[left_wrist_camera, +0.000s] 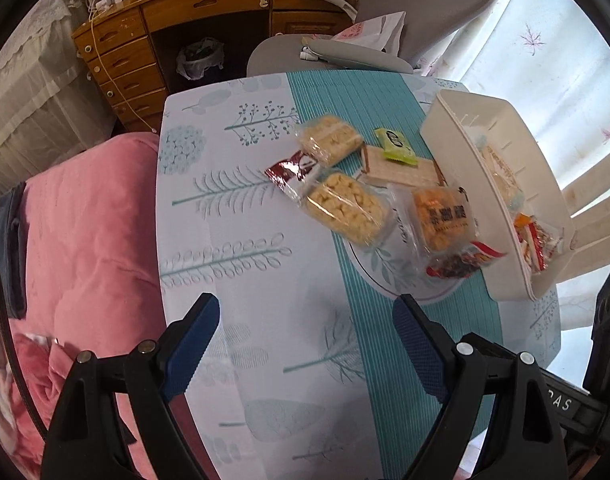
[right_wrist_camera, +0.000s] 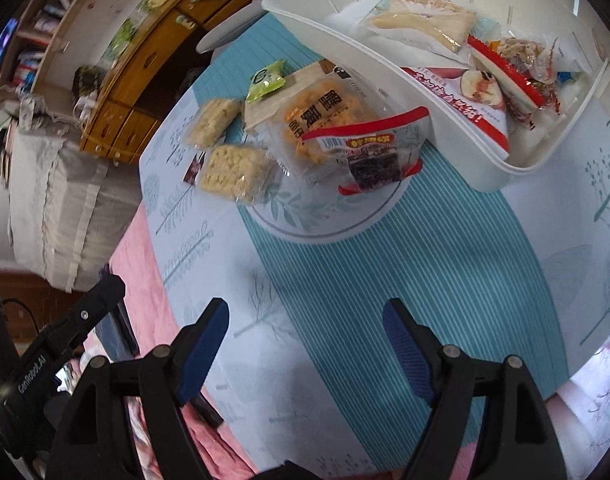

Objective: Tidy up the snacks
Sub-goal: 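Grasp the clear bag of puffed crackers with the left tool while the right tool grasps a printed bag, then carry the cracker bag and printed bag into the tray and open both tools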

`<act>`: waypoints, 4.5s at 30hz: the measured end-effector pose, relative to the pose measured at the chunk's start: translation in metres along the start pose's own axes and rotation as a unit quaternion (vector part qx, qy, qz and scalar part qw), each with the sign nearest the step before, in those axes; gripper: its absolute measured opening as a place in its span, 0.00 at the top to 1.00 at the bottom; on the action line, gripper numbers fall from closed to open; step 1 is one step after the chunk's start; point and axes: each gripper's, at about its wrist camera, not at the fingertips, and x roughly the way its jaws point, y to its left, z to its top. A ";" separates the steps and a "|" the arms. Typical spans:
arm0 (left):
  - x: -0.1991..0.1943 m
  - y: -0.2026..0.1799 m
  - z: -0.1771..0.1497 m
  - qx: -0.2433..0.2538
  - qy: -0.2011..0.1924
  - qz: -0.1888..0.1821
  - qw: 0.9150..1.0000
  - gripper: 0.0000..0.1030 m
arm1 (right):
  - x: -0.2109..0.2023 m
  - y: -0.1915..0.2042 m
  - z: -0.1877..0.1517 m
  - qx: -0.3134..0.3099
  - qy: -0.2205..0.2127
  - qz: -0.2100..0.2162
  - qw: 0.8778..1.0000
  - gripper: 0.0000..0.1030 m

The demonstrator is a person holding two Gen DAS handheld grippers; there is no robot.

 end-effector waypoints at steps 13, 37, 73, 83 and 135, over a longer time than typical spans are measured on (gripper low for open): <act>0.075 -0.014 0.094 0.056 0.010 0.021 0.998 0.15 | 0.030 -0.023 0.029 0.126 -0.087 0.020 0.988 0.22; 0.200 -0.042 0.184 0.045 0.048 0.015 0.998 0.11 | 0.067 -0.056 0.082 0.258 -0.112 0.020 0.959 0.22; 0.179 -0.019 0.170 -0.060 0.032 -0.059 0.996 0.41 | 0.053 -0.062 0.094 0.231 -0.091 0.017 0.969 0.82; 0.131 -0.009 0.125 -0.070 0.035 -0.063 0.995 0.42 | 0.038 -0.050 0.078 0.206 -0.080 0.028 0.975 0.85; -0.064 -0.064 -0.016 -0.147 -0.038 -0.052 0.987 0.42 | -0.092 -0.006 0.069 -0.083 -0.089 0.164 0.979 0.99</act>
